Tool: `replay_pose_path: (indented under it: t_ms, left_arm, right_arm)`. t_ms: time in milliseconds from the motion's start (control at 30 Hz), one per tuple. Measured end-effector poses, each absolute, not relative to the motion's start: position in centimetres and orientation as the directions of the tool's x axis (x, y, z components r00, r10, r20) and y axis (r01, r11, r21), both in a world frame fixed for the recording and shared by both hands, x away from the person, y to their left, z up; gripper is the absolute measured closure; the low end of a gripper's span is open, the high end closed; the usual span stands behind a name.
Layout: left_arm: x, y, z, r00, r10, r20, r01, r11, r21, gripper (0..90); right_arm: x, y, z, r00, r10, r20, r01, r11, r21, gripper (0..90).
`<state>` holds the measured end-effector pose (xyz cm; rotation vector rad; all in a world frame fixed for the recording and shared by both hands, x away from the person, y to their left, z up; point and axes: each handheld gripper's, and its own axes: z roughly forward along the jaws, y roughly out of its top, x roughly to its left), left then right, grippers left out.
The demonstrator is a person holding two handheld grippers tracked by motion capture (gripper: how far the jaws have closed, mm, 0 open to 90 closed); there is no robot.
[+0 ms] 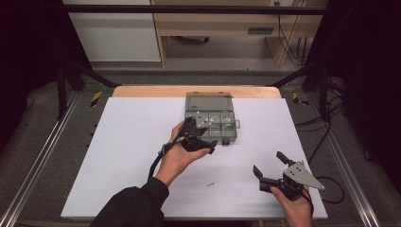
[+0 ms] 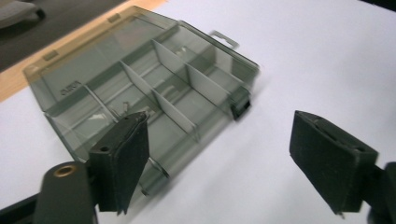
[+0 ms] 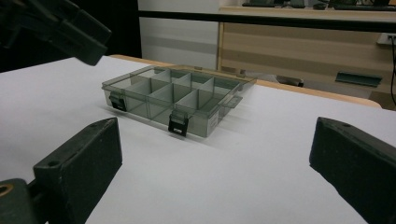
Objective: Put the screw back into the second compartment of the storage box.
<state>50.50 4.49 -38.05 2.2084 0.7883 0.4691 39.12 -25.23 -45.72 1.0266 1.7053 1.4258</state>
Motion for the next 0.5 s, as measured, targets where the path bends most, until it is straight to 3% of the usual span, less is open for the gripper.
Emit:
replay_pose_path:
  t_ms: [500]
  left_arm:
    - [47.3,3.1,-38.2,0.863,0.487,0.136,0.307,-0.719,0.623,11.6]
  right_arm:
    - [39.1,-25.3,-45.7,-0.455,0.89,-0.022,0.144,0.098,0.985,2.6]
